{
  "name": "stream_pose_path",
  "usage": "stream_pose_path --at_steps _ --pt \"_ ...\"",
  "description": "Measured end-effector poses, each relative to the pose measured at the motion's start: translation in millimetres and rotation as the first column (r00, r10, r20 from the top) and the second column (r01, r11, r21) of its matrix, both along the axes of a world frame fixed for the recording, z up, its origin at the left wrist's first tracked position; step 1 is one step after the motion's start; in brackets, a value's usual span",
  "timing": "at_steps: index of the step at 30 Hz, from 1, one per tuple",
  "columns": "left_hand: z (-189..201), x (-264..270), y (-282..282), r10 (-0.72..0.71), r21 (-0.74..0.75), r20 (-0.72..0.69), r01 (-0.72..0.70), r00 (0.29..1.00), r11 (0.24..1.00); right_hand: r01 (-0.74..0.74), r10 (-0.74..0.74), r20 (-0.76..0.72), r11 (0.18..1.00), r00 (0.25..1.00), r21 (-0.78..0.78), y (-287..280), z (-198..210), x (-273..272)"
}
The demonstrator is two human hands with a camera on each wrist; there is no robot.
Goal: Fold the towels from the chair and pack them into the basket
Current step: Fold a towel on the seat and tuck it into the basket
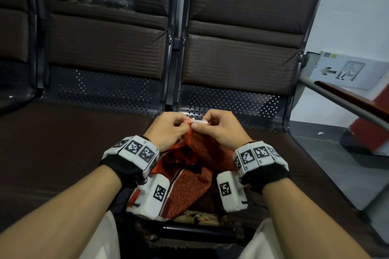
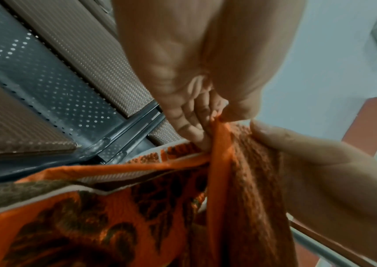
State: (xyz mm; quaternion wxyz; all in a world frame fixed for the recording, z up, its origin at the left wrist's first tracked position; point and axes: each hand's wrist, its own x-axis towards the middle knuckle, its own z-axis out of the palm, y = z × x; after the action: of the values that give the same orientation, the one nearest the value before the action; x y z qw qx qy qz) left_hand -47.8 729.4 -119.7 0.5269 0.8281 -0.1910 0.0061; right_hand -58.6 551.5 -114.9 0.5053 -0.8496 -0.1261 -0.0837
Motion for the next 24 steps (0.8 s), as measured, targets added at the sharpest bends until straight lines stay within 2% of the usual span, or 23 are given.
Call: stream_pose_path --at_steps 4,7,9,12,16,18,22,24 --pt "3 3 7 0.229 0.108 0.153 -0.246 0.961 0.963 0.007 0.018 0.140 0.984 0.990 -0.179 -4 9 -8" --pt "6 6 19 0.353 0.071 0.188 -0.371 0.917 0.926 0.031 0.015 0.133 0.942 0.991 -0.334 -10 16 -16" --pt "10 8 27 0.417 0.044 0.143 -0.427 0.898 0.903 0.002 0.033 0.061 0.864 0.998 -0.503 -17 16 -22" --pt "17 8 38 0.499 -0.039 -0.005 -0.499 0.867 0.866 -0.070 0.021 -0.080 0.717 0.997 -0.694 -32 13 -30" --pt "22 7 55 0.526 -0.235 -0.199 -0.561 0.827 0.794 -0.147 -0.135 -0.247 0.508 0.960 -0.849 -59 4 -40" --pt "22 4 58 0.488 -0.251 -0.259 -0.546 0.833 0.799 -0.144 -0.215 -0.291 0.517 0.932 -0.844 -71 0 -46" --pt "15 -1 51 0.373 -0.275 -0.404 -0.500 0.835 0.821 -0.004 -0.298 -0.279 0.679 0.913 -0.734 -84 -3 -55" --pt "14 -4 46 0.355 -0.274 -0.419 -0.489 0.836 0.828 0.038 -0.335 -0.263 0.678 0.905 -0.734 -87 -2 -59"
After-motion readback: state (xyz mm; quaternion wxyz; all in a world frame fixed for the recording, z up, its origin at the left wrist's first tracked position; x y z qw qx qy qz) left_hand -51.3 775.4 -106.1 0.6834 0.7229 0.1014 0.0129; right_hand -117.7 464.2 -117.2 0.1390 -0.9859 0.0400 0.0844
